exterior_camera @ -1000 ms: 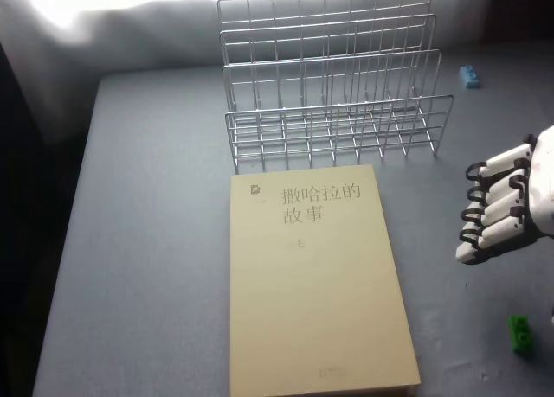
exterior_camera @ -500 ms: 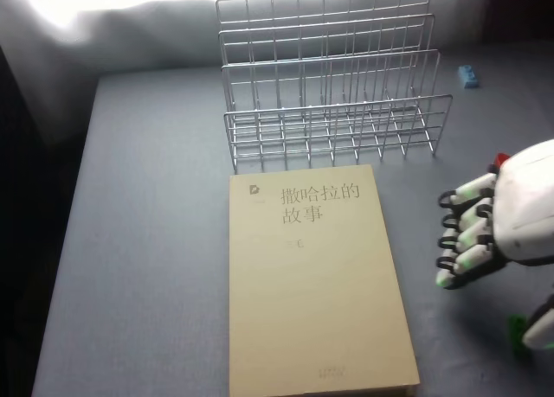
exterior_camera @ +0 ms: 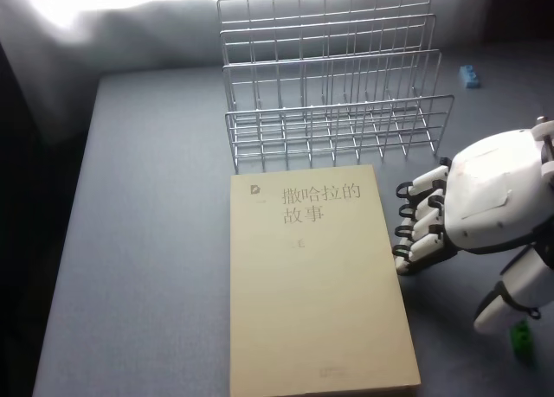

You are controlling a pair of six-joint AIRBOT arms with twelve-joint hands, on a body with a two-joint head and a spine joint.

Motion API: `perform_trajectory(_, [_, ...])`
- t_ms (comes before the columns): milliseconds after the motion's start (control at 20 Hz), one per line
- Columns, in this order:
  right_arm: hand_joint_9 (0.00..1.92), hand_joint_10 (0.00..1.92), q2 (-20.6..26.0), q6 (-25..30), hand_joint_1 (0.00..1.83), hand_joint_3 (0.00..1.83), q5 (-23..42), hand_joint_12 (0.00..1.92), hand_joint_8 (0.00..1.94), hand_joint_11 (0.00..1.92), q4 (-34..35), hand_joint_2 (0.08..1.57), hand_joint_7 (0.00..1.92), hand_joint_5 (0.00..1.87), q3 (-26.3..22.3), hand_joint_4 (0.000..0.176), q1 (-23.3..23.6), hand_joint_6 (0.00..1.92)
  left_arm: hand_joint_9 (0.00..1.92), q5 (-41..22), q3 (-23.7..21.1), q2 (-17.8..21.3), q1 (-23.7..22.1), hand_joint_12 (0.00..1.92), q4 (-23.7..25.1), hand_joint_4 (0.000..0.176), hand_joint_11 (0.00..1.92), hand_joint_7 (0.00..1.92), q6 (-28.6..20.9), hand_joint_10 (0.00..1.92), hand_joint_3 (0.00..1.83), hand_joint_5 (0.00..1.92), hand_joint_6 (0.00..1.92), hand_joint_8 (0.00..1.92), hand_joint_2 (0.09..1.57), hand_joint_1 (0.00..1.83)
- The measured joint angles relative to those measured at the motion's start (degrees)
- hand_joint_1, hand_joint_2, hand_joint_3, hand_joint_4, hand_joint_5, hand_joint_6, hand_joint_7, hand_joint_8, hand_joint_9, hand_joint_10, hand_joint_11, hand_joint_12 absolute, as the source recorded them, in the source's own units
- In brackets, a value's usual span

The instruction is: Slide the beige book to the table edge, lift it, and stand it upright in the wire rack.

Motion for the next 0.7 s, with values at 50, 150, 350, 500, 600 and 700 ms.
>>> perform_trajectory(50, [0.28, 0.0, -0.4, 0.1, 0.18, 0.0, -0.2, 0.74, 0.0, 0.0, -0.1, 1.17, 0.29, 0.28, 0.2, 0.0, 0.0, 0.0, 0.23, -0.3, 0.2, -0.1, 0.3, 0.56, 0.0, 0.0, 0.0, 0.26, 0.0, 0.0, 0.0, 0.25, 0.01, 0.0, 1.16, 0.22])
perform_trajectory(150, [0.28, 0.0, -1.6, 1.2, 0.17, 0.0, -1.4, 0.73, 0.0, 0.0, -0.2, 1.17, 0.29, 0.27, 0.5, 0.0, 0.0, 0.0, 0.23, -0.5, 0.9, -0.7, 0.5, 0.57, 1.6, 0.0, 0.0, 0.26, 2.4, 0.0, 0.0, 0.26, 0.01, 0.0, 1.16, 0.24])
perform_trajectory(350, [0.25, 0.0, -4.3, 2.6, 0.2, 0.0, -3.2, 0.68, 0.0, 0.0, 0.0, 1.17, 0.26, 0.24, 0.7, 0.0, -0.1, 0.0, 0.24, 3.7, 2.0, -2.6, 0.5, 0.6, 0.6, 0.0, 0.0, 0.26, 19.7, 0.0, 0.0, 0.25, 0.0, 0.0, 1.17, 0.21])
perform_trajectory(500, [0.26, 0.01, -6.5, 3.0, 0.14, 0.0, -3.8, 0.69, 0.01, 0.0, -0.1, 1.18, 0.28, 0.24, 1.2, 0.0, -0.3, 0.0, 0.23, 4.8, 2.6, -2.8, -0.1, 0.6, -2.7, 0.0, 0.0, 0.27, 7.0, 0.0, 0.0, 0.25, 0.0, 0.0, 1.17, 0.22])
perform_trajectory(600, [0.25, 0.0, -7.7, 3.6, 0.1, 0.0, -4.2, 0.66, 0.0, 0.0, 0.0, 1.18, 0.26, 0.23, 1.2, 0.0, -0.3, 0.0, 0.23, 4.9, 2.6, -2.8, -0.3, 0.6, -2.6, 0.0, 0.0, 0.26, -8.5, 0.0, 0.0, 0.24, 0.0, 0.0, 1.17, 0.21])
perform_trajectory(700, [0.23, 0.0, -8.5, 3.9, 0.14, 0.0, -4.9, 0.6, 0.0, 0.0, -0.1, 1.18, 0.23, 0.21, 1.2, 0.0, -0.3, 0.0, 0.24, 5.0, 2.7, -2.9, -0.6, 0.55, -2.6, 0.0, 0.0, 0.27, -20.6, 0.0, 0.0, 0.23, 0.0, 0.0, 1.17, 0.25])
